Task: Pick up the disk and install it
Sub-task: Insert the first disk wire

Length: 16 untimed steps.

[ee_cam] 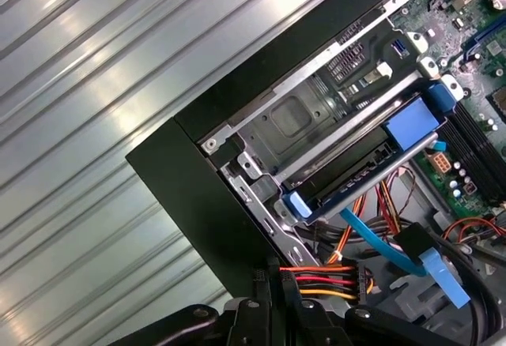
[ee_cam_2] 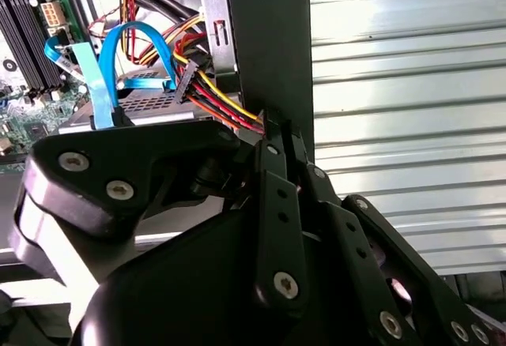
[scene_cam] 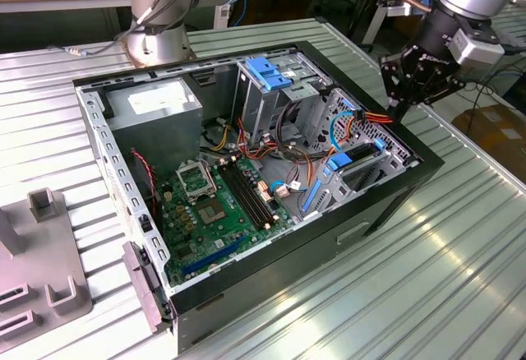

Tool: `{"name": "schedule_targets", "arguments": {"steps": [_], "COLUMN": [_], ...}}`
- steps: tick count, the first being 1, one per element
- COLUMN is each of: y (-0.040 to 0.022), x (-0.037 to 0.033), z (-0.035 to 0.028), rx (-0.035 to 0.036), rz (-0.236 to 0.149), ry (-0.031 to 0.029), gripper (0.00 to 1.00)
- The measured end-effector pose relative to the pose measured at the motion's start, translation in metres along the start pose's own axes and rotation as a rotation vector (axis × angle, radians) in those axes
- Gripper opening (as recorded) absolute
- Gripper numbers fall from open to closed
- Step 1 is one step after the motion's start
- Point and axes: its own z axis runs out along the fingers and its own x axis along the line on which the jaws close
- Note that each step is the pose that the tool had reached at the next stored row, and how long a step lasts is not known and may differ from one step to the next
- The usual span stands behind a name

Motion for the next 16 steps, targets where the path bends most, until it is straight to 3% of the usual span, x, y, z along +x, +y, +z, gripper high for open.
{"name": "schedule_targets", "arguments": {"steps": [8,16], "y": [0.0004,0.0074], "x": [-0.0005,-0.0097], "z": [-0.0054,-0.0055], "rx": [-0.0012,-0.0013], "rz": [0.092,0.102], "ry": [0.0002,0.0001], "gripper": [0.16,0.16]}}
